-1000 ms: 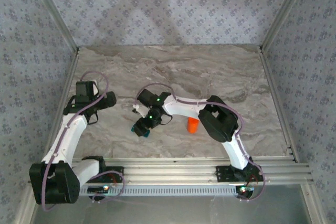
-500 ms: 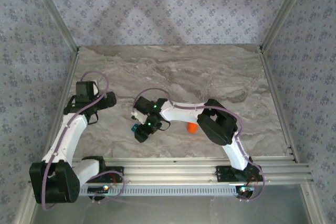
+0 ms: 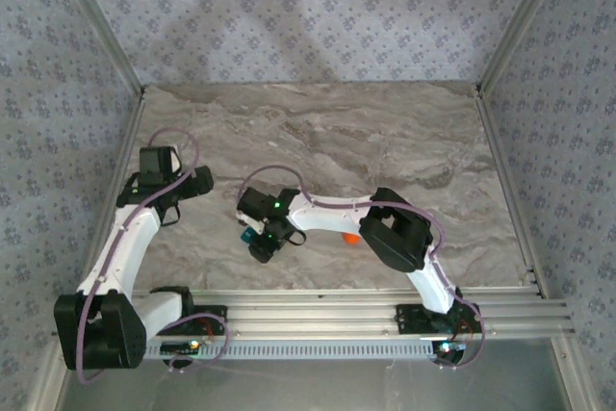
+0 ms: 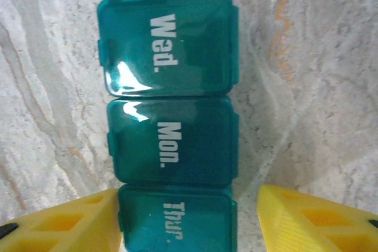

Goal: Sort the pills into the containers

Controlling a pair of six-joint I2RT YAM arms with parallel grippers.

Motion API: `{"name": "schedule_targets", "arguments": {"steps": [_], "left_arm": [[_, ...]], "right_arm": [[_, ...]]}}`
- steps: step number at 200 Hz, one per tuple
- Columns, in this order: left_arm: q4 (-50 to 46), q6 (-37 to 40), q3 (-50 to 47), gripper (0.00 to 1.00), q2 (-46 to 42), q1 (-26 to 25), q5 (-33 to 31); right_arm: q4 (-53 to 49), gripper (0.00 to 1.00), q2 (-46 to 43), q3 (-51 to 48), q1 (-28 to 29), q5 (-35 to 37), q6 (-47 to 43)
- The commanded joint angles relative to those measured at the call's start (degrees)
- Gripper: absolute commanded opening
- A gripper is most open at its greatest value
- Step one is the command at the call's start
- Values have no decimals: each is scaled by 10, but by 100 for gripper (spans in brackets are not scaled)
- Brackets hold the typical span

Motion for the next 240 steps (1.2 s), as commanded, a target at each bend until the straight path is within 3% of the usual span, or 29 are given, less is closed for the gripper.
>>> {"name": "schedule_targets", "arguments": {"steps": [1, 102, 123, 177, 215, 240], "left_arm": [[-1, 1, 15, 99, 4, -3, 2], [-2, 4, 18, 99, 8, -3, 4], [-2, 2, 20, 99, 9, -3, 5], [-1, -13, 24, 99, 6, -2, 13], [0, -31, 35, 99, 5, -3, 29], [8, -58, 45, 99, 13, -4, 80]], "right_arm": [[-23, 61, 12, 14, 3, 39, -1], [-11, 60, 32, 32, 4, 28, 3], [-18, 56, 34, 32, 5, 20, 3], [-22, 34, 17, 26, -3, 3, 5], [-8, 31, -28, 5, -37, -15, 32], [0, 31, -61, -5, -69, -29, 52]]}}
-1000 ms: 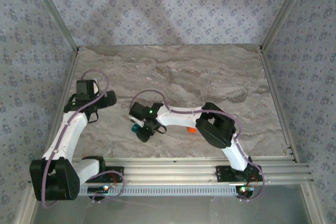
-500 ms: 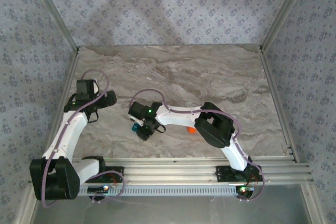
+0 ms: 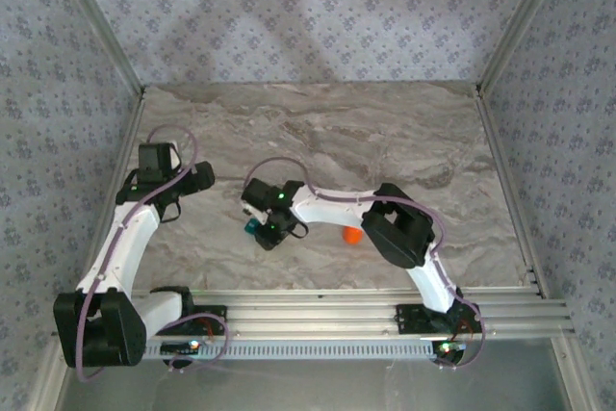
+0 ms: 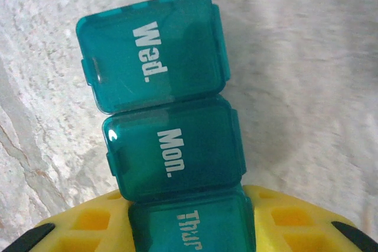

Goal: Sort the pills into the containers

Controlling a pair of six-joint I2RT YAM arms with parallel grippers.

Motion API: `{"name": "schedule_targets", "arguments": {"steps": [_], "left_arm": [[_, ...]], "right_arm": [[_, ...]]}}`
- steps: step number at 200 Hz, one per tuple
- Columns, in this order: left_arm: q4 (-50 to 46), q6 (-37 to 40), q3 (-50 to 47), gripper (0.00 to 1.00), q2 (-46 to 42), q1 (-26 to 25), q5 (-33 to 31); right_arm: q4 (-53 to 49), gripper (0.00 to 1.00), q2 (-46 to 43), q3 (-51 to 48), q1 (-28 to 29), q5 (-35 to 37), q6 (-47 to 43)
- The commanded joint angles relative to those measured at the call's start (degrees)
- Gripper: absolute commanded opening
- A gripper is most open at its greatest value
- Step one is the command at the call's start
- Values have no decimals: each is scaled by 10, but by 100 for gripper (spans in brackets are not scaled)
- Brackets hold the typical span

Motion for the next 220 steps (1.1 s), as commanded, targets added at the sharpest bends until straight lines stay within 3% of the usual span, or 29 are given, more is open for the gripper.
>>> {"name": "schedule_targets", "arguments": {"steps": [1, 119, 220], "left_arm": [[8, -34, 25, 99, 5, -4, 54], [114, -179, 35, 99, 33, -67, 190], [284, -309, 47, 99, 120, -138, 248]], "right_arm": [[2, 31, -55, -10, -33, -23, 30], [4, 31, -146, -16, -196, -103, 51], [14, 31, -137, -13, -210, -114, 52]]}}
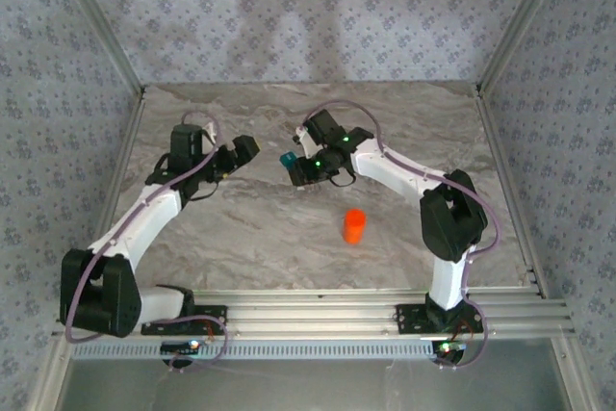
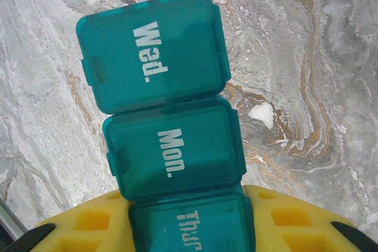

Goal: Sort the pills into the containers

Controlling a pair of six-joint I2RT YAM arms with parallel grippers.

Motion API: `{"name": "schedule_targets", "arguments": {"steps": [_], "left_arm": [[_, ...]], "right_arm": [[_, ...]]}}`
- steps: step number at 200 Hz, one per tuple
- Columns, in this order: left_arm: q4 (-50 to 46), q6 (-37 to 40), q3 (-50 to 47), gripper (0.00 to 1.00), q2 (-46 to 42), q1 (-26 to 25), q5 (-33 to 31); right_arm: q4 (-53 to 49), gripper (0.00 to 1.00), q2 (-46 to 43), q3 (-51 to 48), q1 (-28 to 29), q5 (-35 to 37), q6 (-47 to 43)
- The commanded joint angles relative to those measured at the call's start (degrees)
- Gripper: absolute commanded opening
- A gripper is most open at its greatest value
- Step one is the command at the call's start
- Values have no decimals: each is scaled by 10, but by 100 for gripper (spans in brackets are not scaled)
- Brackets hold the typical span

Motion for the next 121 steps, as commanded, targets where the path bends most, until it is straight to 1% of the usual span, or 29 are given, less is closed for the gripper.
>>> {"name": "schedule_targets", "arguments": {"steps": [1, 55, 60, 79, 121], "left_arm": [[71, -47, 22, 99, 15, -13, 27], [134, -102, 34, 99, 55, -48, 34], [142, -108, 32, 99, 58, -51, 34], [169, -132, 27, 99, 68, -59, 34], [190, -148, 33, 99, 83, -76, 34]], "right_arm": [[-2, 31, -7, 4, 0, -11, 10], [-2, 30, 5, 18, 8, -10, 27], [13, 30, 6, 20, 8, -9, 28], [16, 30, 9, 28, 9, -11, 34], [19, 30, 16, 43, 10, -13, 42]]}}
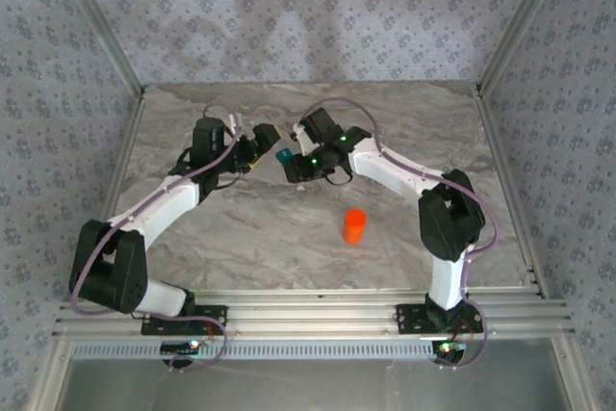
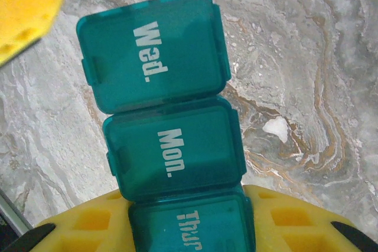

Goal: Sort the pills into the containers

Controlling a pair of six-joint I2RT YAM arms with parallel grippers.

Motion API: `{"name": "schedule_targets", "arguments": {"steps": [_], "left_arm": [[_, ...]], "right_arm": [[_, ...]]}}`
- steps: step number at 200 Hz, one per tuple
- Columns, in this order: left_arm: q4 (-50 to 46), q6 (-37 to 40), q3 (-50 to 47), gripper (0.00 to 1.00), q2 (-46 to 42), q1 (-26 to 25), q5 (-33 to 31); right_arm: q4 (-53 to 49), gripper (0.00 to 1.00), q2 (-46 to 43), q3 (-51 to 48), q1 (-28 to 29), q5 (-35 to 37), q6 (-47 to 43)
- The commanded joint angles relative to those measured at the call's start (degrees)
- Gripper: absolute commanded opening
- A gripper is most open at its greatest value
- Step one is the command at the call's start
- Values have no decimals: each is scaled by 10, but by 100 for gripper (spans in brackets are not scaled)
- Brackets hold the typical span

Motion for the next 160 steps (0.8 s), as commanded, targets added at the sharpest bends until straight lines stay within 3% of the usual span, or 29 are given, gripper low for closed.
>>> {"name": "schedule_targets", "arguments": {"steps": [1, 160], "left_arm": [[39, -19, 18, 99, 6, -8, 13], [61, -42, 28, 99, 9, -26, 9]], "right_arm": [[4, 30, 9, 25, 3, -9, 14], [19, 29, 30, 42, 3, -26, 36]]}}
